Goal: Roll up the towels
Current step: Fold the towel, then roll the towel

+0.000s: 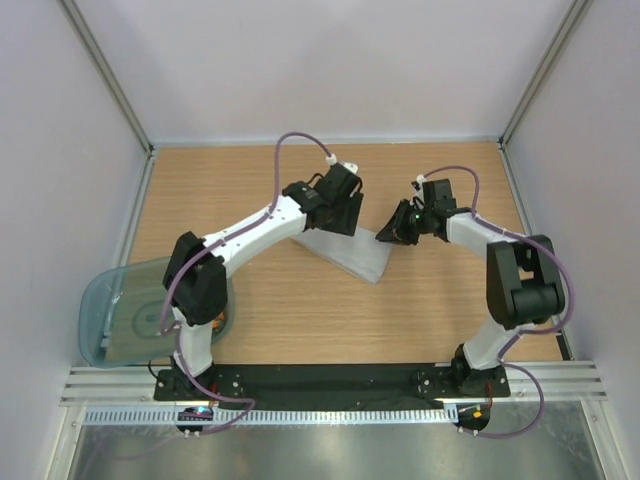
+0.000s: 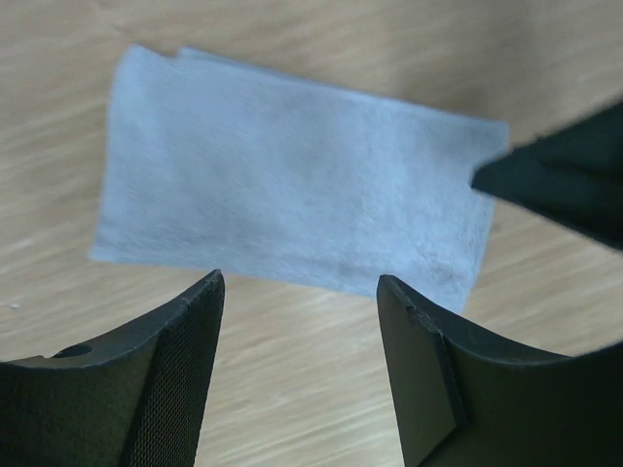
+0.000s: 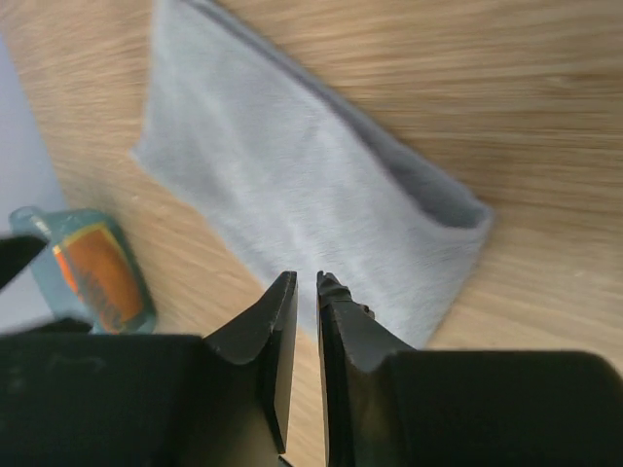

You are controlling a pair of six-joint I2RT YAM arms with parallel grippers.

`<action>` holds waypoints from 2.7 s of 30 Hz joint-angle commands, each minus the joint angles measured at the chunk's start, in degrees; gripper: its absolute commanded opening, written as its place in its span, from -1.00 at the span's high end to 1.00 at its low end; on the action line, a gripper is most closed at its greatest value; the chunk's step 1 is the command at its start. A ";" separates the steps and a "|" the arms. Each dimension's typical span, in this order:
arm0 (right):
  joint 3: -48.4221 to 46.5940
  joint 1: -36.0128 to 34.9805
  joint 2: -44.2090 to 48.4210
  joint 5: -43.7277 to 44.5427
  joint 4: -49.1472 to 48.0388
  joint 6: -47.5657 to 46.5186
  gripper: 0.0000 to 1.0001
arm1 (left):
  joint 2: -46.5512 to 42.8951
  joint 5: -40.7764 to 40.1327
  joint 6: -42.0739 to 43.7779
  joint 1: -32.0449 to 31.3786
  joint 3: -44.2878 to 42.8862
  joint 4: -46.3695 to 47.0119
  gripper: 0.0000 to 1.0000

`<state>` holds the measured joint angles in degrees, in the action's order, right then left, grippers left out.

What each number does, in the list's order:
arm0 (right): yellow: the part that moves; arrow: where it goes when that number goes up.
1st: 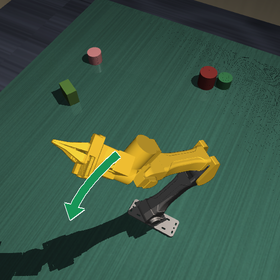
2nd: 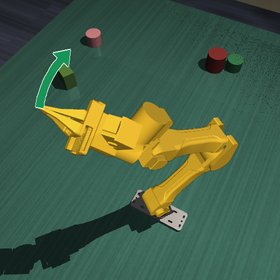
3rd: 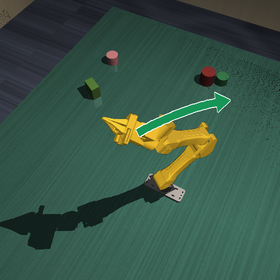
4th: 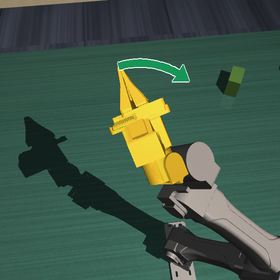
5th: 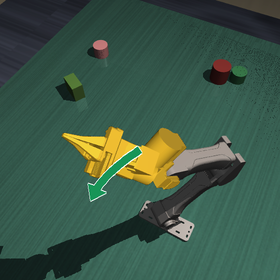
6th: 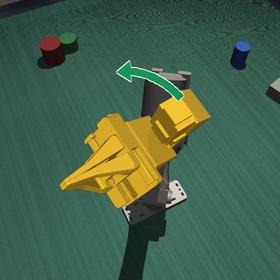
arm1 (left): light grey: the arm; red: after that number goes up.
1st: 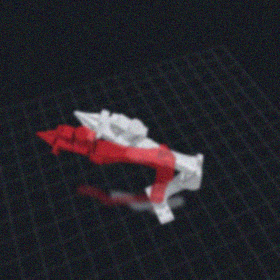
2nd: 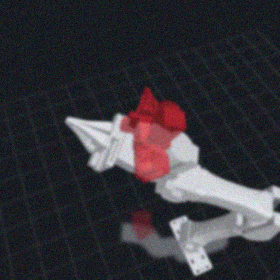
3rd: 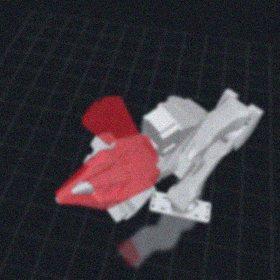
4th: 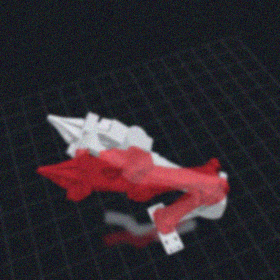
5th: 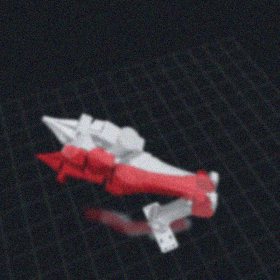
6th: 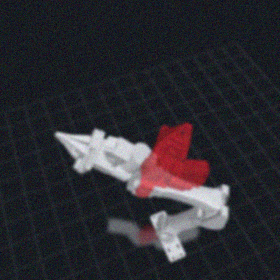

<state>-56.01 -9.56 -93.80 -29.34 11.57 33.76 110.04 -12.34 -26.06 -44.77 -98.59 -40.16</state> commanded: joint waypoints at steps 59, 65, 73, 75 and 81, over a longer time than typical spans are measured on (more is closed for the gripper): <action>-1.74 11.58 32.19 37.43 30.88 -1.94 -0.38 | 15.20 -10.16 10.24 -22.55 -3.28 9.58 -0.10; -1.47 11.76 32.63 37.25 30.70 -2.03 -0.38 | 13.36 -12.18 9.63 -22.64 -3.37 9.40 -0.08; -1.82 11.85 32.28 36.55 30.26 -1.68 -0.38 | 12.48 -13.24 10.77 -23.25 -3.10 9.40 -0.07; -2.00 11.85 32.19 36.55 30.26 -1.76 -0.38 | 12.92 -12.19 10.95 -23.25 -3.28 9.84 -0.08; -1.91 11.94 31.75 36.55 30.53 -2.29 -0.38 | 16.34 -10.60 11.12 -23.25 -5.21 10.11 -0.08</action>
<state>-56.03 2.02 -62.02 7.33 42.52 31.83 126.28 -23.18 -15.77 -67.66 -100.49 -32.38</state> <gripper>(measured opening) 0.690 0.542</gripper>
